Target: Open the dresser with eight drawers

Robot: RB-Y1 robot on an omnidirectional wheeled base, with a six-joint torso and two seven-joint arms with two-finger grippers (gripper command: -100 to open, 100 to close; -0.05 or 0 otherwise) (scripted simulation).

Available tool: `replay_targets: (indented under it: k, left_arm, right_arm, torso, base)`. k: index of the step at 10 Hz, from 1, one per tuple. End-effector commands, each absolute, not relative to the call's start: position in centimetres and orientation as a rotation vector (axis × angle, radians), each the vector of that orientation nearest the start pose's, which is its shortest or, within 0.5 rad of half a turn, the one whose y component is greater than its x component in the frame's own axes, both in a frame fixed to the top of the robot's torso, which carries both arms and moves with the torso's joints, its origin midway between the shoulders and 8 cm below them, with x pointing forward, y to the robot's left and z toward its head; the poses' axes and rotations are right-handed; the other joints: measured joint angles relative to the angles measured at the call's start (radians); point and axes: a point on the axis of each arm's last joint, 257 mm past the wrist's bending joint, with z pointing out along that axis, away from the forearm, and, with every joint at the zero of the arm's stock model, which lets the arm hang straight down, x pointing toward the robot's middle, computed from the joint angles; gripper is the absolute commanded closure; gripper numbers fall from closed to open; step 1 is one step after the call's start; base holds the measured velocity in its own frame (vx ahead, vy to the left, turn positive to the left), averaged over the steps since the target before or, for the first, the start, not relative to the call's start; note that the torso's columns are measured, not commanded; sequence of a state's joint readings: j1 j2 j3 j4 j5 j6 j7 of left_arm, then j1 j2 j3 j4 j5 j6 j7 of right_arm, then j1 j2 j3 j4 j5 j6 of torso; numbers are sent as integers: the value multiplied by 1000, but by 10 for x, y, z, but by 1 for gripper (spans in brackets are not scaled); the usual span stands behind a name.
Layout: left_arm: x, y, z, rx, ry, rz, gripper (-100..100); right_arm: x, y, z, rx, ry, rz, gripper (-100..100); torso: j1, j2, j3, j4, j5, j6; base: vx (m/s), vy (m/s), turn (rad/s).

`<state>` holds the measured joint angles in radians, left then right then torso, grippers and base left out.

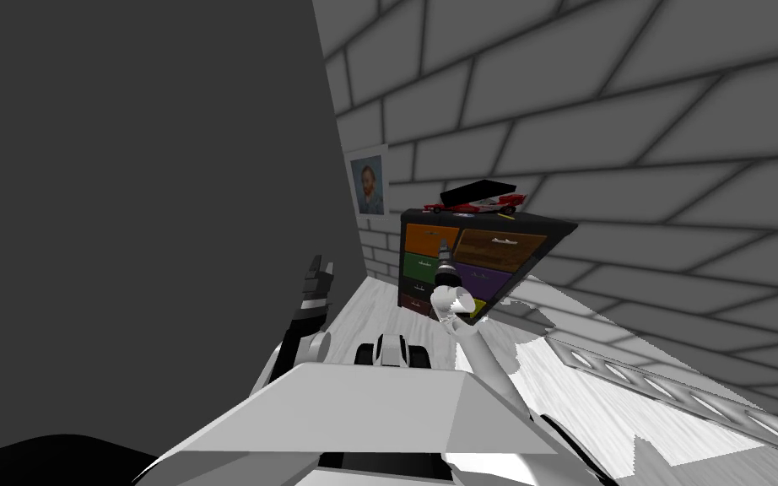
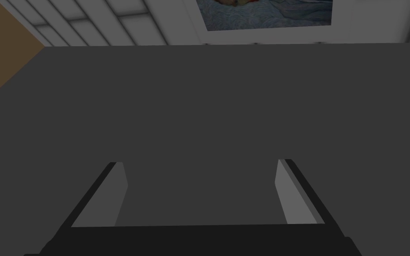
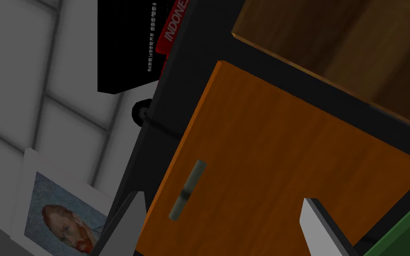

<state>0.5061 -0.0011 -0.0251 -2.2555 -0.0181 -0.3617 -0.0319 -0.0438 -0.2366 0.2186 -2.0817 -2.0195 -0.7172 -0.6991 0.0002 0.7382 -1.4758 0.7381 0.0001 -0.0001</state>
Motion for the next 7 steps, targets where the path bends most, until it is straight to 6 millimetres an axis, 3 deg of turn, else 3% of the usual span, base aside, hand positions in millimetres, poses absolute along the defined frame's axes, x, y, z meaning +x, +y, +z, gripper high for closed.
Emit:
replay_targets:
  k: [1, 7]
  left_arm:
    - [371, 275, -17, -773, 747, -1243, 0]
    - [371, 275, -17, -773, 747, -1243, 0]
  right_arm:
    - [509, -291, -31, -1134, 1161, -1848, -100]
    - [524, -288, -32, -1058, 1232, -1653, -100]
  torso:
    - [0, 0, 0, 0, 0, 0]
    - [0, 0, 0, 0, 0, 0]
  base:
    - [30, 1, 14]
    - [28, -3, 9]
